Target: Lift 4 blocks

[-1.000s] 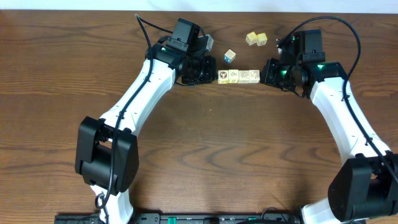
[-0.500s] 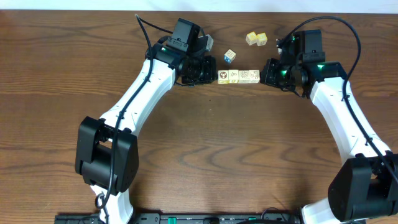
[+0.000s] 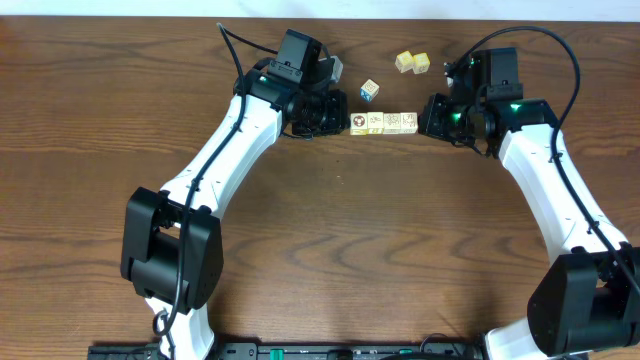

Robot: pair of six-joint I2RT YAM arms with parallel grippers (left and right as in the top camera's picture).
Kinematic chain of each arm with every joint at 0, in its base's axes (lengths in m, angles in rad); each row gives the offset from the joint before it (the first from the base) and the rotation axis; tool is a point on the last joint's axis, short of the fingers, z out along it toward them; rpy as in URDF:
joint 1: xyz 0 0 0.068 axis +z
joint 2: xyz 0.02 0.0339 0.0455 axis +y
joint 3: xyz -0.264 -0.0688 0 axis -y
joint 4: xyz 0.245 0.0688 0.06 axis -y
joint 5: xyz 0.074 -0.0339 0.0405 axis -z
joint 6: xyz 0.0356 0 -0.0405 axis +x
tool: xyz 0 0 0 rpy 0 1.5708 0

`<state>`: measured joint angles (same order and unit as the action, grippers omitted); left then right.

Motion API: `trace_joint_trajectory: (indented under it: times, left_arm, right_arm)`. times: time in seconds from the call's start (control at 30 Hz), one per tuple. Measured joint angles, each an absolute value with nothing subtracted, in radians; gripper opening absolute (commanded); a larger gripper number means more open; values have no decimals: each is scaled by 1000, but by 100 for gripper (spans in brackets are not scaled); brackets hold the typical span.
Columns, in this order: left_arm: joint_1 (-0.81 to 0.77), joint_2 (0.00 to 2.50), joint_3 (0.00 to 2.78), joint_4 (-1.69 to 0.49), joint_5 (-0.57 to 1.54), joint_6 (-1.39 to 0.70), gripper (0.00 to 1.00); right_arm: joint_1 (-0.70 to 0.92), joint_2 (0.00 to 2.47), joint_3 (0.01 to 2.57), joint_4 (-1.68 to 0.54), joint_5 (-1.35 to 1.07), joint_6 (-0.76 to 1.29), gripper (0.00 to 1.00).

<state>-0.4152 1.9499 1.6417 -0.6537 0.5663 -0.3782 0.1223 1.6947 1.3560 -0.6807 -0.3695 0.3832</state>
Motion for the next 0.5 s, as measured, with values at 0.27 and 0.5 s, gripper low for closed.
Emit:
trace_joint_trajectory:
  times: [0.27, 0.5]
  left_arm:
    - [-415, 1950, 1642, -654, 566, -378, 7]
    - [-415, 1950, 1642, -654, 566, -379, 7]
  right_arm:
    - [122, 1695, 1356, -681, -369, 383, 1]
    - [122, 1695, 1356, -681, -370, 383, 1]
